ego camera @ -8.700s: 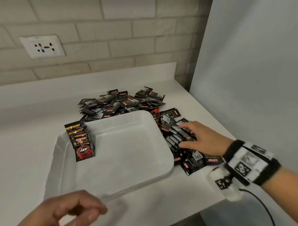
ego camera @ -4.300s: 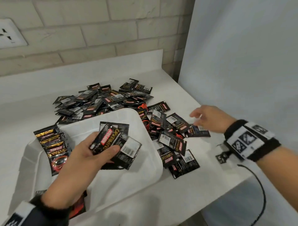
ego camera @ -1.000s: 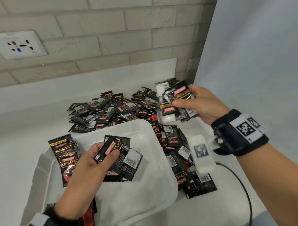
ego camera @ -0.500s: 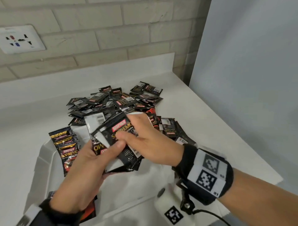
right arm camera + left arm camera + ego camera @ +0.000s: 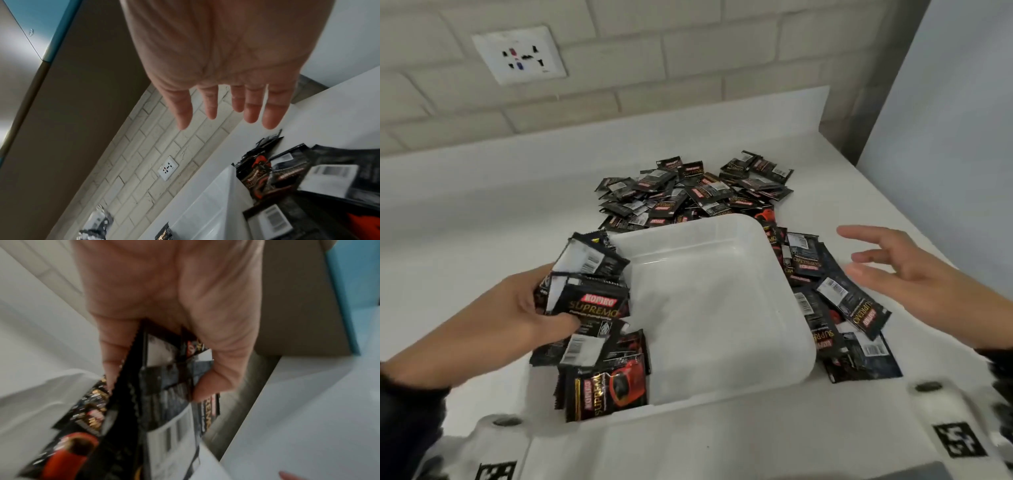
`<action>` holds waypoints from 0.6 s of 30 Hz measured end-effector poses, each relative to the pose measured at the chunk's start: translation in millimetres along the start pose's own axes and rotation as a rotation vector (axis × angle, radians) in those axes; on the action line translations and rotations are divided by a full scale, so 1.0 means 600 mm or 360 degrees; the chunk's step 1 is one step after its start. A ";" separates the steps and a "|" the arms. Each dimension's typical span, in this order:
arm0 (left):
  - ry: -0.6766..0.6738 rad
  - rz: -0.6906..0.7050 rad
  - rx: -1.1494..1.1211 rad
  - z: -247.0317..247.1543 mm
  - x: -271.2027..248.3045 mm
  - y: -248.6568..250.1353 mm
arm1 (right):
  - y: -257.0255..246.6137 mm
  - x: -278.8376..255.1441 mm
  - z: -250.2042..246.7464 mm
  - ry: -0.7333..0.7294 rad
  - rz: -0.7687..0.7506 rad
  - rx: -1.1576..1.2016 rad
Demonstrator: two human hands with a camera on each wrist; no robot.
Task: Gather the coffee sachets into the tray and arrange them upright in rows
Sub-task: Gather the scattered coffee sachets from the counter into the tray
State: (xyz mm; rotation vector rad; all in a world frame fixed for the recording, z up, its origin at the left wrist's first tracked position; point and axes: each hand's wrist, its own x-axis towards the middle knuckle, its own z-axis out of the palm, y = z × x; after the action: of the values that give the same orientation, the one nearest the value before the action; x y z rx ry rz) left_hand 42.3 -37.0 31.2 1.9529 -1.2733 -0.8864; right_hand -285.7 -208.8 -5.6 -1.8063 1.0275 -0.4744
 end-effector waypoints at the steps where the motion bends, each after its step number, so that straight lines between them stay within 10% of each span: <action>1: -0.0093 -0.0051 0.0102 0.001 0.000 -0.004 | 0.006 -0.005 -0.002 0.0013 -0.0001 -0.0031; 7: -0.0274 0.0027 0.1048 0.020 0.005 -0.035 | 0.017 -0.016 -0.006 0.0052 -0.0111 -0.0098; 18: -0.0667 0.0118 0.1484 0.067 -0.009 -0.033 | 0.011 -0.033 0.000 0.0012 -0.0147 -0.0119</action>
State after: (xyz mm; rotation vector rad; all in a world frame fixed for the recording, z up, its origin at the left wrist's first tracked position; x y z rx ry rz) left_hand 18.4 -31.4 -6.5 2.4321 -2.2875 -0.7434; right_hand -299.9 -193.6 -8.7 -1.9257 0.9817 -0.5053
